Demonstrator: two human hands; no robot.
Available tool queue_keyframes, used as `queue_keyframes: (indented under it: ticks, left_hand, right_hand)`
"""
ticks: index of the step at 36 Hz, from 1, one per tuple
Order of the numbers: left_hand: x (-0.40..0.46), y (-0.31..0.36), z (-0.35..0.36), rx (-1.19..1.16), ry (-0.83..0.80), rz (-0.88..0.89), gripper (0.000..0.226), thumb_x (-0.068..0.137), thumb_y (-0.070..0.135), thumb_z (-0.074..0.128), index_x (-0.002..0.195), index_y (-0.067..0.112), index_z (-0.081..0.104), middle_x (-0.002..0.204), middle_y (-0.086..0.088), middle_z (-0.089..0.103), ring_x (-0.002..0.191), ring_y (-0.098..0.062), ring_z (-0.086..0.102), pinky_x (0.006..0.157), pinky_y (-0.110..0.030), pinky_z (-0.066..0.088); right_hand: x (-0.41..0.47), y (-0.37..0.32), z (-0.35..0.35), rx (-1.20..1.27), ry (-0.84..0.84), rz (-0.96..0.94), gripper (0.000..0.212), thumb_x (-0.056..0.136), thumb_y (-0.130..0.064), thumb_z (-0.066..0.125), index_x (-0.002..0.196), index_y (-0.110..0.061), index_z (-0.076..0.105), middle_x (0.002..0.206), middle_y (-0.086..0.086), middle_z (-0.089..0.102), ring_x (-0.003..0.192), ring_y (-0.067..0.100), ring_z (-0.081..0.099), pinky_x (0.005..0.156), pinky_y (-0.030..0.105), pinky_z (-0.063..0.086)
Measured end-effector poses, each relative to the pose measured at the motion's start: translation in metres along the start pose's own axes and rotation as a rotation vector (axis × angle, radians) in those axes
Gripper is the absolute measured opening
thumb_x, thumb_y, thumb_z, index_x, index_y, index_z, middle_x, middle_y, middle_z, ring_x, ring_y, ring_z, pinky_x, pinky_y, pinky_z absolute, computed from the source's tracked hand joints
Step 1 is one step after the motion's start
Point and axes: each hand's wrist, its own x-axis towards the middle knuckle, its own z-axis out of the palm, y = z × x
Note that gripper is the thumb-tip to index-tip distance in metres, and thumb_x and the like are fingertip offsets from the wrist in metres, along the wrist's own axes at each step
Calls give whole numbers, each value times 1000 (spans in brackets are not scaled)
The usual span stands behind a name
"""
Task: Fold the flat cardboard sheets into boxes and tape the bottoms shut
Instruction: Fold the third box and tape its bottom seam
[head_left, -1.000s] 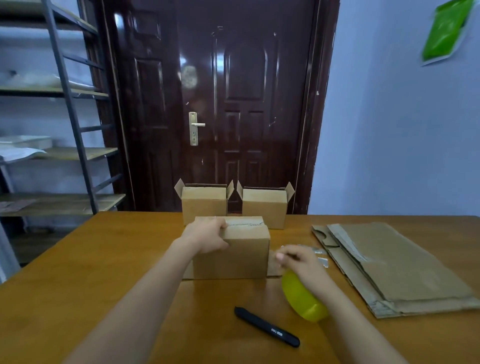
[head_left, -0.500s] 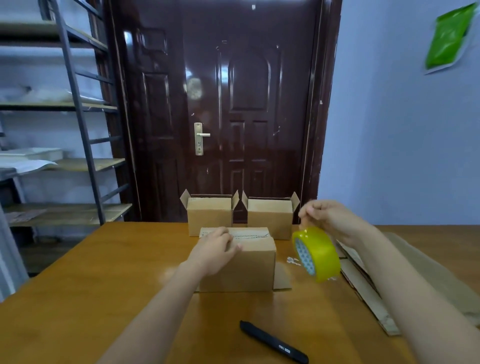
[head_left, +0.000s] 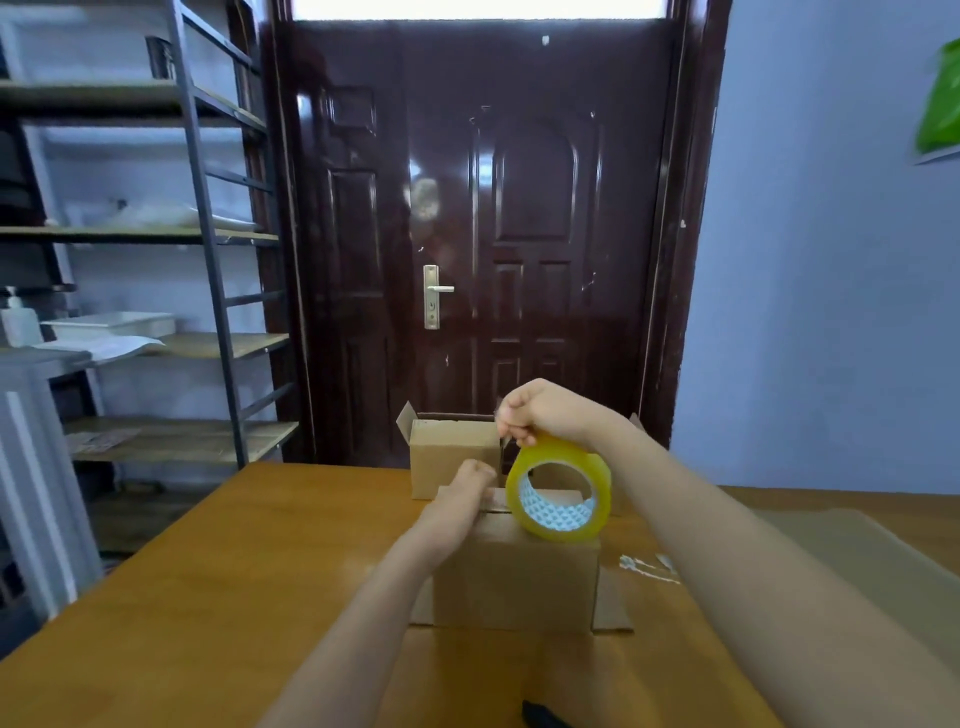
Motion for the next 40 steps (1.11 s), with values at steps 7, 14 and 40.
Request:
queue_keyframes:
  ticks: [7,14,40]
  left_hand:
    - [4,14,-9,-505,82,53,74,79,79,37,121,23,61,115,-7,68,112,-24,61,103,-44,42]
    - [9,28,-5,-589,204,22,42,95,39,51,103,2,69,91,-3,72,84,-8,66,99,-32,34]
    - [10,18,-12,-763,438,-177,18,99,21,48,85,12,54,81,-4,68,71,-17,65,63,-30,38]
  right_hand:
    - [16,-9,19,-230,-57,40,33,95,0,46,65,-7,59,49,-6,55,42,6,47,48,16,41]
    - [18,-10,23,-355,17,23,35,81,10,44,65,-13,65,57,4,62,50,14,60,51,20,49]
    - [-20,15,8,-470,43,36,51,77,-47,73,117,-21,56,101,-2,62,90,13,59,82,29,51]
